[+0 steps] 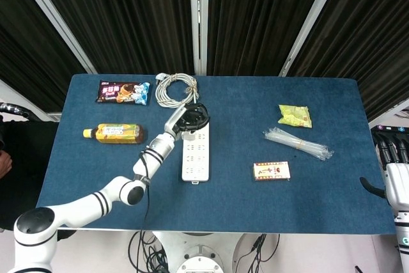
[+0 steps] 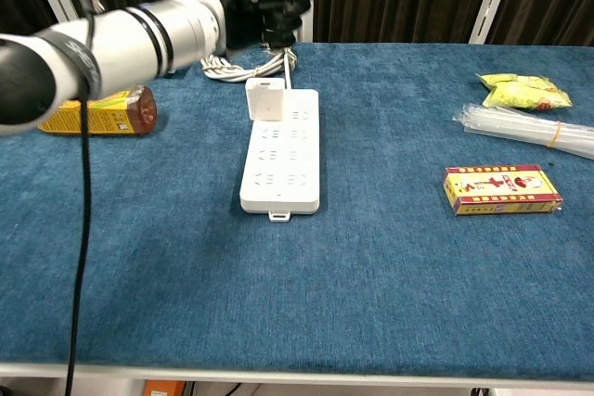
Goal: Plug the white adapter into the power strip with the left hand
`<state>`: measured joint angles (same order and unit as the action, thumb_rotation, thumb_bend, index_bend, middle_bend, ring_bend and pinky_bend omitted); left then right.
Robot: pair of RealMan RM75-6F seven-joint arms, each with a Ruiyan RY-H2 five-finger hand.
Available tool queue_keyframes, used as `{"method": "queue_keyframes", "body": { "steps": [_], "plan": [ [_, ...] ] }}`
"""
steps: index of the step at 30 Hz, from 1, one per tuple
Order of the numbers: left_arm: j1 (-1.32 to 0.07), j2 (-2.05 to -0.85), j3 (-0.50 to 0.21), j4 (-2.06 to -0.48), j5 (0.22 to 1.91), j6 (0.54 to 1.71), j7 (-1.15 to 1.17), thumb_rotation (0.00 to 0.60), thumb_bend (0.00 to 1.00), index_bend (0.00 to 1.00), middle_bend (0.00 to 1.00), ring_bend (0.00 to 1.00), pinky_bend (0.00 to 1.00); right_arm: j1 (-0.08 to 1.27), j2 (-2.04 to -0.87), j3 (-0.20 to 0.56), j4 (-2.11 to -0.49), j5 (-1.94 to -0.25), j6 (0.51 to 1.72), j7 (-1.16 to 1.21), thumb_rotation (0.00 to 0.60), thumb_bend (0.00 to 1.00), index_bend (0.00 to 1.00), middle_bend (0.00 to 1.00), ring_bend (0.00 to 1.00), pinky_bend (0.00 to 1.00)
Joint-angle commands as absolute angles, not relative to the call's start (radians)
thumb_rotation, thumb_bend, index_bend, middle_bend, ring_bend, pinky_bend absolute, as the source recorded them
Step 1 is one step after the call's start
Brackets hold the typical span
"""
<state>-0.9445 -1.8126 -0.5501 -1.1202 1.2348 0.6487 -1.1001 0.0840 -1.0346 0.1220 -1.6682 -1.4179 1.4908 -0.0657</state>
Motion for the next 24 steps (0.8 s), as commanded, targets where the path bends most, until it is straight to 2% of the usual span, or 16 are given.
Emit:
{"method": "queue_keyframes", "body": {
  "steps": [1,5,8,10,13,15,20,24],
  "plan": [
    [-0.911,-1.739,-0.538,-1.187,1.289,0.709,-1.071,0.600,0.57,0.64,0.71,0.69,0.76,0.083,-1.034,0.121,-1.666,-1.421,1.491,-0.060,0.600,0.07,0.00,0.10,0.00,0.00],
    [-0.856,-1.647,-0.475,-1.225,1.374,0.807,-0.964,0.600,0.51,0.50,0.58,0.53,0.58,0.082,-1.031,0.119,-1.659,-1.426,1.491,-0.047,0.600,0.07,0.00,0.10,0.00,0.00],
    [-0.807,-1.607,-0.422,-1.199,1.415,0.924,-0.735,0.600,0.34,0.40,0.48,0.40,0.42,0.083,-1.031,0.119,-1.650,-1.426,1.488,-0.034,0.600,0.07,0.00,0.10,0.00,0.00],
    [-0.767,-1.583,-0.391,-1.180,1.430,1.013,-0.527,0.600,0.24,0.36,0.43,0.35,0.35,0.084,-1.034,0.119,-1.641,-1.430,1.486,-0.020,0.600,0.07,0.00,0.10,0.00,0.00],
    [-0.693,-1.546,-0.365,-1.185,1.422,1.141,-0.282,0.600,0.15,0.31,0.36,0.27,0.24,0.086,-1.037,0.118,-1.624,-1.433,1.481,0.003,0.600,0.07,0.00,0.09,0.00,0.00],
    [-0.637,-1.506,-0.346,-1.213,1.407,1.200,-0.186,0.600,0.13,0.29,0.32,0.23,0.18,0.087,-1.041,0.117,-1.612,-1.437,1.478,0.021,0.600,0.07,0.00,0.09,0.00,0.00],
    [-0.509,-1.356,-0.283,-1.331,1.355,1.255,0.021,0.600,0.09,0.19,0.18,0.09,0.02,0.090,-1.051,0.116,-1.581,-1.447,1.477,0.060,0.600,0.03,0.00,0.06,0.00,0.00],
    [-0.401,-1.248,-0.232,-1.468,1.322,1.326,0.121,0.600,0.09,0.18,0.17,0.07,0.00,0.091,-1.059,0.113,-1.561,-1.460,1.481,0.082,0.600,0.03,0.00,0.06,0.00,0.00]
  ]
}}
